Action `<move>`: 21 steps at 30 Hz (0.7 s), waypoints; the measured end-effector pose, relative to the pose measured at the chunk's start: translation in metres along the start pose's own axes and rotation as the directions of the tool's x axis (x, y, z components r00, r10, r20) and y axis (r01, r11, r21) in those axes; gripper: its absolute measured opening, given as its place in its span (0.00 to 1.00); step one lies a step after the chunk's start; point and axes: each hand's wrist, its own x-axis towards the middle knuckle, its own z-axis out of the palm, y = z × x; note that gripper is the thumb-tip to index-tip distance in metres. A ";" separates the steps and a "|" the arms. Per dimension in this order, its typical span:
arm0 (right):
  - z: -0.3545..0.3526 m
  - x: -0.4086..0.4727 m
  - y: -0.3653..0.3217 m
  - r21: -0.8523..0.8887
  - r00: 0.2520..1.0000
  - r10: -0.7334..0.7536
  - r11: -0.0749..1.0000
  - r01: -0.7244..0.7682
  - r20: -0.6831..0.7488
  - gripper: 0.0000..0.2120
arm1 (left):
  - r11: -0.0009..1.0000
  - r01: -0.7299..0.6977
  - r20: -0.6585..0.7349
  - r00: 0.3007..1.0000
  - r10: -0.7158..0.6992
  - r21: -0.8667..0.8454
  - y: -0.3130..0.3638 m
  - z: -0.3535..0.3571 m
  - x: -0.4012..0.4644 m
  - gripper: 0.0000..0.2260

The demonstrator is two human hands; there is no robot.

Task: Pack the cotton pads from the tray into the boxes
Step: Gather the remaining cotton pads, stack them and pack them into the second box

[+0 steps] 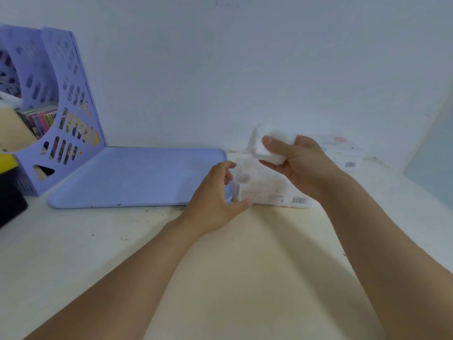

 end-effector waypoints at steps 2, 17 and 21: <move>0.010 0.012 0.002 -0.229 0.996 -0.001 0.973 0.021 0.088 0.11 | 1.000 -0.027 0.002 1.000 0.027 0.017 -0.003 0.001 0.003 0.29; 0.021 0.040 -0.007 -0.673 0.882 0.470 0.644 -0.362 -0.025 0.12 | 0.994 -0.107 0.014 0.994 0.107 0.025 -0.008 0.001 0.001 0.18; 0.020 0.039 0.003 -0.726 0.913 0.392 0.595 -0.344 -0.112 0.08 | 0.971 -0.200 0.072 0.979 0.192 0.132 -0.007 0.001 0.001 0.14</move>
